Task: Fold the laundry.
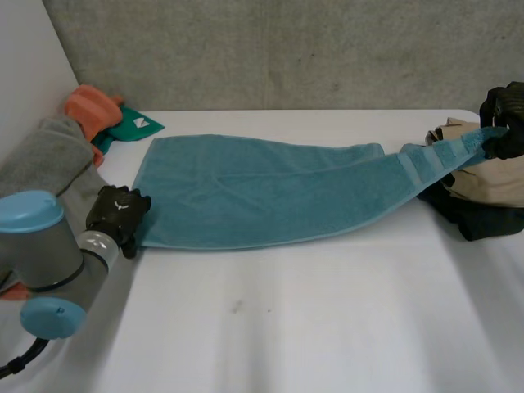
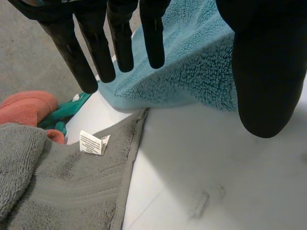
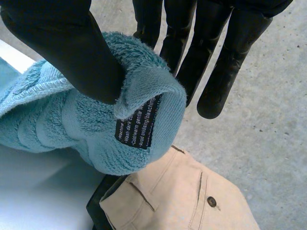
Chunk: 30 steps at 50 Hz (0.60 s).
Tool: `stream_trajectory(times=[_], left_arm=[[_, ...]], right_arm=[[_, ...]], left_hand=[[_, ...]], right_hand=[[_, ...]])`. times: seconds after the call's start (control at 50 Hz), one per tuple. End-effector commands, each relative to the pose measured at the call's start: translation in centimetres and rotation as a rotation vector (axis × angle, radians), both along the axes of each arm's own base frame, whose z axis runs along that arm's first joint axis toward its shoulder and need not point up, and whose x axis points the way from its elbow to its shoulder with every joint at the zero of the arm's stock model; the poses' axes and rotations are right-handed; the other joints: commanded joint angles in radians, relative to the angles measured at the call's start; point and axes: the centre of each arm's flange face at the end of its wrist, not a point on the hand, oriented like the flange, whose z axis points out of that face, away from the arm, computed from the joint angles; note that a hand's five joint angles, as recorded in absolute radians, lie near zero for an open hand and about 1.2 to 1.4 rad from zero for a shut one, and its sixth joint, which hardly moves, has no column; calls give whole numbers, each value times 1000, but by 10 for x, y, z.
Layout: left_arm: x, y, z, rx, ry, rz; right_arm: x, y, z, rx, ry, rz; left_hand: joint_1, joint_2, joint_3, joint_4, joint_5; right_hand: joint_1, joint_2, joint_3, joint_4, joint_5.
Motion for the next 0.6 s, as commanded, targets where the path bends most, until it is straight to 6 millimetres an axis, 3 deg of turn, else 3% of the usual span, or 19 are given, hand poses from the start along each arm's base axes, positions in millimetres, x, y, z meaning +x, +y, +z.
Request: stream_trajectory(times=[0.02, 0.3, 0.5, 0.6], left_arm=[[-7, -4, -3, -1, 7, -17], [-17, 10, 3, 37, 26, -45], [-19, -1, 9, 14, 52, -41], [-21, -10, 8, -2, 54, -37]], right_arm=[[2, 2, -5, 14, 2, 7], [3, 1, -13, 36, 9, 13], [3, -1, -16, 44, 9, 10], [2, -1, -17, 47, 11, 8]], left_hand=[[156, 159, 161, 158, 158], [109, 112, 114, 111, 111], [139, 141, 143, 140, 140], [469, 472, 474, 471, 471]], right_hand=[[422, 223, 223, 207, 243], [422, 223, 223, 207, 243], [422, 223, 223, 207, 243], [422, 223, 223, 207, 243]])
